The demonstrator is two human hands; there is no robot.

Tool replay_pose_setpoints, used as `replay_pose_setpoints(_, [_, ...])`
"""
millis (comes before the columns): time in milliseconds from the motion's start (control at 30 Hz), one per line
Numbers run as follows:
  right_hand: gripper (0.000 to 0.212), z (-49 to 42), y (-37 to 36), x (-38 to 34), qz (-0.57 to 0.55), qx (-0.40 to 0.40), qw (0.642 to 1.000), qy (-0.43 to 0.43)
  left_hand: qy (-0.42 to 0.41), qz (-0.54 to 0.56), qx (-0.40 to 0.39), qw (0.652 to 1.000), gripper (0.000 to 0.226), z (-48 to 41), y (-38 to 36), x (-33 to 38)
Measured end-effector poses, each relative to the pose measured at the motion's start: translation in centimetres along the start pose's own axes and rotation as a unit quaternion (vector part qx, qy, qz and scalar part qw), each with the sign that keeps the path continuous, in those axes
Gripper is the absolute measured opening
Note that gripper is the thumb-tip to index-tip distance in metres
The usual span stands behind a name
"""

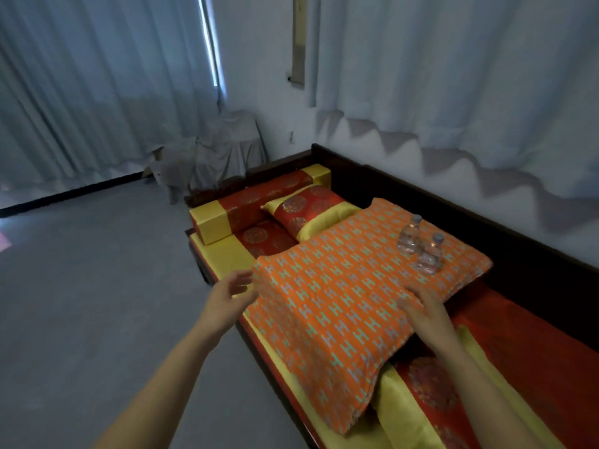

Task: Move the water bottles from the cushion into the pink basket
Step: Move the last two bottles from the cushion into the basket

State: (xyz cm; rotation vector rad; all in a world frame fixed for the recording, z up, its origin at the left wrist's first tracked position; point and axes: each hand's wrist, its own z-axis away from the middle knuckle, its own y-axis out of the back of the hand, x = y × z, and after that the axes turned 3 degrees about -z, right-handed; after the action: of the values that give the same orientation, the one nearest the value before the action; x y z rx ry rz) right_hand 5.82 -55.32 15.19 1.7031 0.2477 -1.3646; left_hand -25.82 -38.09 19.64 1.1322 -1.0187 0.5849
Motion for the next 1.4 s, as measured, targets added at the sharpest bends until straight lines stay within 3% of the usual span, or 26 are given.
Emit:
replay_pose_setpoints(133, [0.040,-2.1,-1.8,0.9,-0.008,0.029,0.997,-0.077,-0.036,-0.107,-0.085,0.990,0.035,-8.2,-0.8,-0.2])
replay_pose_setpoints(267, [0.042,-2.7,-3.0,2.8,-0.004,0.053,0.989,-0.134,-0.135,-0.239,-0.193,0.942,0.047,-14.8,-4.4,-0.4])
replay_pose_setpoints(567, [0.034,-11.1,-1.3,6.7,0.024,0.163,0.966,-0.200,-0.199,-0.247,-0.302,0.899,0.046,-28.6,-16.0,4.4])
replay_pose_setpoints(700, [0.042,-15.5,-0.7,7.0,0.051,0.157,0.961,-0.221,-0.226,-0.216,-0.320,0.894,0.048,-33.1,-20.5,6.3])
replay_pose_setpoints(900, [0.059,-22.5,-0.1,7.8,0.040,0.182,0.944,-0.274,-0.159,-0.169,-0.387,0.892,0.046,-38.0,-28.2,7.2])
replay_pose_setpoints(1067, [0.075,-27.8,0.0,9.5,0.075,0.202,0.930,-0.298,0.000,-0.113,-0.446,0.888,0.100,-42.2,-35.3,8.7])
replay_pose_setpoints(1200, [0.094,-31.2,-0.2,11.6,0.070,0.223,0.925,-0.299,0.034,-0.077,-0.492,0.867,0.089,-44.5,-41.3,9.3])
replay_pose_setpoints(1300, [0.096,-33.1,-0.8,13.6,0.062,0.227,0.927,-0.294,0.035,-0.060,-0.537,0.840,0.086,-45.8,-45.1,8.5])
replay_pose_setpoints(1400, [0.094,-33.8,-1.4,15.0,0.064,0.222,0.925,-0.301,-0.023,-0.043,-0.572,0.818,0.104,-46.1,-47.6,7.5])
